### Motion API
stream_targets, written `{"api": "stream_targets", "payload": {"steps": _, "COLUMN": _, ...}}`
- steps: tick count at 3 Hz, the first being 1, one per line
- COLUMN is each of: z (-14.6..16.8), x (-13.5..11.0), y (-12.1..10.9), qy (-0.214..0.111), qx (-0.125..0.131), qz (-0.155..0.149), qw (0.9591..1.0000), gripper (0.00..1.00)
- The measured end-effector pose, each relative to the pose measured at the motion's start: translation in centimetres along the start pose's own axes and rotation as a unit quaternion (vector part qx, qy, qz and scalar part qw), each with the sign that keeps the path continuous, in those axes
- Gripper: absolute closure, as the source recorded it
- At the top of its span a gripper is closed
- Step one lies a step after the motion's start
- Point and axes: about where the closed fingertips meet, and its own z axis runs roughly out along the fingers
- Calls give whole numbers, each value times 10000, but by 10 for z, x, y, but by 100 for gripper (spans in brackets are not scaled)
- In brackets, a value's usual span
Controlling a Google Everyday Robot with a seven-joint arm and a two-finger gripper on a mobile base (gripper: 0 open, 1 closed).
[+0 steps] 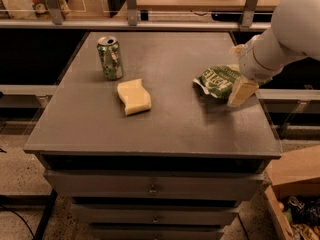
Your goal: Move green jalapeno chip bag near green can
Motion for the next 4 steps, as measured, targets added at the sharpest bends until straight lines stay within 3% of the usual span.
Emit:
{"api": "stream_targets", "payload": {"steps": 3, "z": 1, "x": -5, "y": 4, "qy": -110, "qx": -61, "qz": 29, "qw": 9999, "gripper": 87}}
{"api": "stream_targets", "payload": {"steps": 4, "z": 0, "x": -5, "y": 4, "qy": -111, "qx": -62, "qz": 22, "qw": 9999, "gripper": 100}}
